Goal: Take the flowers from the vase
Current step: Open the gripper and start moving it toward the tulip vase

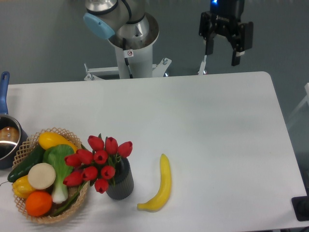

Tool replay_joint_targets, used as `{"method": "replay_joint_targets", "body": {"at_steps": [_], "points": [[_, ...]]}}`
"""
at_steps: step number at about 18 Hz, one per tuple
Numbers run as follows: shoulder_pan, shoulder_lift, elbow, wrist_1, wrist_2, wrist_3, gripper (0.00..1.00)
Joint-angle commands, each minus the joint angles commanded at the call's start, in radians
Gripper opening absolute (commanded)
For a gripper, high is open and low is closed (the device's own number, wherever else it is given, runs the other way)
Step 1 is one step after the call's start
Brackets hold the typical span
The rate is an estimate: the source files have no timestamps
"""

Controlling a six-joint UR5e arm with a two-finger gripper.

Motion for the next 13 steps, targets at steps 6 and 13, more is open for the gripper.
{"method": "replay_joint_targets", "body": {"at_steps": [6,13], "points": [[0.008,-0.005,-0.003,0.008,-0.002,-0.011,1.0],[0.009,0.009,-0.07,0.037,-0.086,-0.076,1.0]]}}
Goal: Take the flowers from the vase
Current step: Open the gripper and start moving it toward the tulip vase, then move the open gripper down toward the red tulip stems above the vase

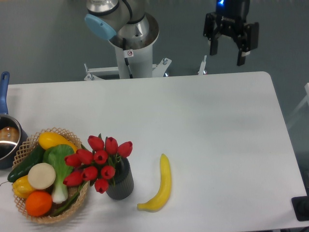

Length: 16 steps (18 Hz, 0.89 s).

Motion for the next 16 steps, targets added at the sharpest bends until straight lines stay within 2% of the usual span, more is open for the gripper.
{"method": "replay_joint_targets", "body": {"at_steps": [6,10,16], "points": [[-0.008,0.023,-0.103,0.109,-0.135,-0.207,1.0],[-0.012,0.025,-0.143,0.118,-0.195,-0.226,1.0],[-0.029,0.022,-0.213,0.124,-0.344,-0.223,1.0]]}}
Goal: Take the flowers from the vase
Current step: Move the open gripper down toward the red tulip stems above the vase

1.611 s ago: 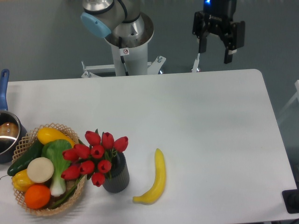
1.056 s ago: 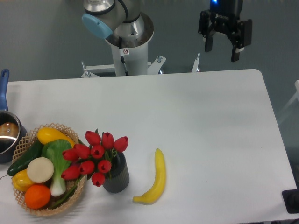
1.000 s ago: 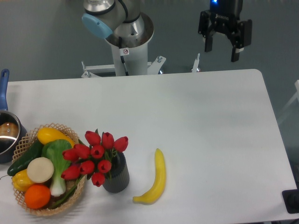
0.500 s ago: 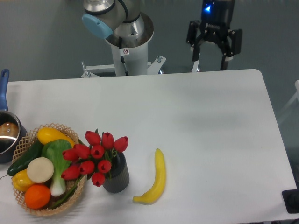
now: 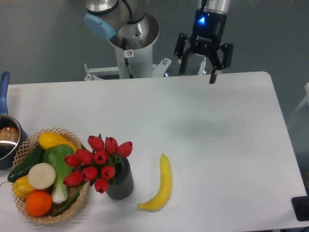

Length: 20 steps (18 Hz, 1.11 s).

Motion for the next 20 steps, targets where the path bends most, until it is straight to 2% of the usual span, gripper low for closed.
{"method": "replay_joint_targets", "body": {"at_steps": [4,8,14,17,20], "points": [[-0.049,-0.018,-0.003,0.003,-0.009,-0.002,1.0],[-0.101,-0.06,-0.003,0.035,-0.023,-0.003,1.0],[-0.187,-0.155,0.003,0.126,-0.026,-0.008,1.0],[-0.212,-0.19,0.021,0.149,-0.051,-0.063,1.0],[-0.232,-0.218,0.029,0.204,-0.063,-0.101,1.0]]}}
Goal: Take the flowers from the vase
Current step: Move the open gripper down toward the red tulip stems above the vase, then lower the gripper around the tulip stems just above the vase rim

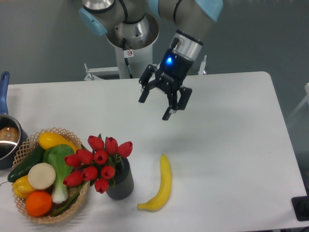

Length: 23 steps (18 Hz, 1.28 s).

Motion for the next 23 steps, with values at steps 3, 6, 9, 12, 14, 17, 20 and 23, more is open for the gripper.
{"method": "replay_joint_targets", "body": {"at_steps": [3,6,9,12,14,17,20,23], "points": [[-0.017,-0.023,0.021,0.006,-0.002,-0.017,1.0],[-0.045,-0.046,0.044,0.011,0.005,-0.054,1.0],[-0.072,-0.069,0.063,0.011,0.006,-0.09,1.0],[-0.115,-0.101,0.089,0.012,-0.005,-0.184,1.0],[-0.138,-0.147,0.124,0.031,-0.034,-0.262,1.0],[-0.149,-0.192,0.137,0.084,-0.058,-0.299,1.0],[-0.17,-0.216,0.143,0.089,-0.072,-0.301,1.0],[-0.17,-0.244,0.164,0.089,-0.101,-0.301,1.0]]}}
